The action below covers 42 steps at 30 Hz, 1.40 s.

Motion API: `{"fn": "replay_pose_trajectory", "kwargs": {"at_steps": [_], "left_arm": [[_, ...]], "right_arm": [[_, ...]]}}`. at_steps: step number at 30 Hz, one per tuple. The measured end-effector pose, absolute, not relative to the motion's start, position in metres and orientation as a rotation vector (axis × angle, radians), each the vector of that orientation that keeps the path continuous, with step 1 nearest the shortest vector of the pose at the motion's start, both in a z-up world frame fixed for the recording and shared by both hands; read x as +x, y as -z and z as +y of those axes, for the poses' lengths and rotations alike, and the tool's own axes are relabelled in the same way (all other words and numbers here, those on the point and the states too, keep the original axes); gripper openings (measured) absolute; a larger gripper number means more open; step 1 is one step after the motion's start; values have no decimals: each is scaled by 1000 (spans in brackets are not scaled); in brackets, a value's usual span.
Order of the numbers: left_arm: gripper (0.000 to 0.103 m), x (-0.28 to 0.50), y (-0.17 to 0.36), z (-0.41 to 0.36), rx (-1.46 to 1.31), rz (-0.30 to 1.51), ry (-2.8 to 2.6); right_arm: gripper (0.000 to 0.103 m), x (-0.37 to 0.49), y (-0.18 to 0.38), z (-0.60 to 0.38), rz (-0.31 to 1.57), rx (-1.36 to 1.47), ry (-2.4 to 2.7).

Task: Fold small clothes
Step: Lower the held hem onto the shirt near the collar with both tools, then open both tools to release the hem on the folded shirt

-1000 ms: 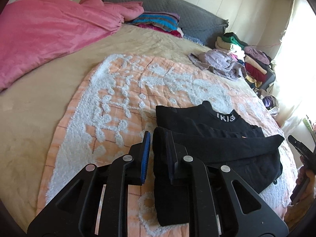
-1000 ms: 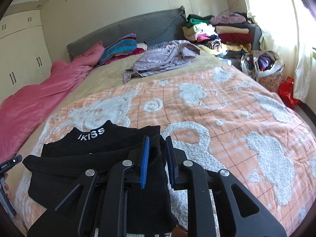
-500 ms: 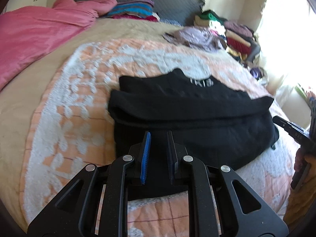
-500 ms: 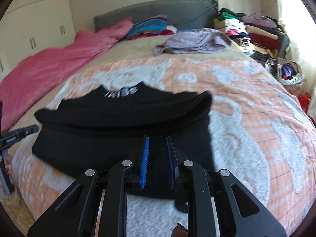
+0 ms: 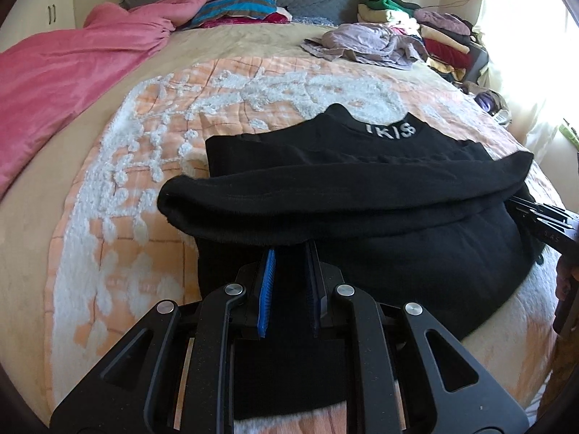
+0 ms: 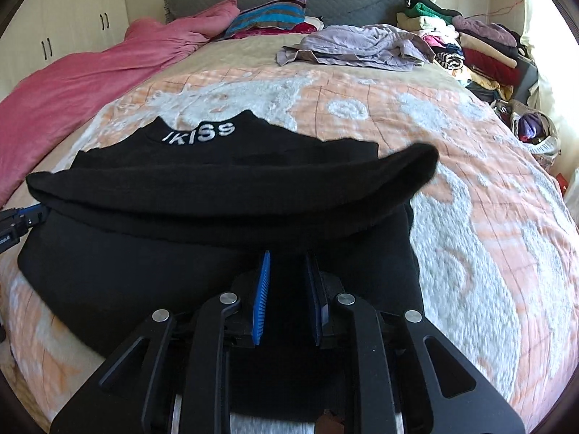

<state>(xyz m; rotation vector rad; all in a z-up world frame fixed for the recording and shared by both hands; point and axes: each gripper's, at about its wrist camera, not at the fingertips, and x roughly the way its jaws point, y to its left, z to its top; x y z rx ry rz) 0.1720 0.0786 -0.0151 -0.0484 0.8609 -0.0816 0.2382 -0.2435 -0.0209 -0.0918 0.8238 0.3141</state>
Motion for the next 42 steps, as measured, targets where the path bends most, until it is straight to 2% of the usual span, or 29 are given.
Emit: {"fn": "replay_pose_trajectory", "kwargs": {"at_steps": [18, 23, 25, 26, 27, 29, 32, 36, 37, 38, 39, 41, 42], "left_arm": [[9, 221, -2, 124, -218, 818, 3], [16, 216, -4, 150, -289, 783, -13], [18, 215, 1, 158, -313, 790, -7], [21, 215, 3, 161, -323, 796, -1], [26, 216, 6, 163, -334, 805, 9], [30, 218, 8, 164, -351, 813, 30], [37, 222, 9, 160, -363, 812, 66], [37, 228, 13, 152, -332, 816, 85], [37, 229, 15, 150, -317, 816, 82], [36, 230, 16, 148, -308, 815, 80], [25, 229, 17, 146, -286, 810, 70], [8, 228, 16, 144, -265, 801, 67], [6, 227, 15, 145, -271, 795, 72]], "right_arm": [[19, 311, -1, -235, 817, -37, -258], [20, 319, -8, -252, 789, -4, -211], [27, 318, -11, -265, 770, 2, -186], [36, 317, -11, -271, 768, 8, -174], [40, 317, -11, -276, 770, 13, -167], [40, 319, -8, -287, 785, 18, -158], [47, 322, -1, -291, 819, -5, -168], [47, 329, 8, -289, 839, 3, -208], [47, 332, 12, -288, 852, 10, -207], [42, 334, 13, -288, 861, 17, -212], [28, 335, 15, -287, 865, 29, -229], [20, 334, 14, -286, 857, 34, -234], [12, 332, 12, -286, 848, 28, -228]]}}
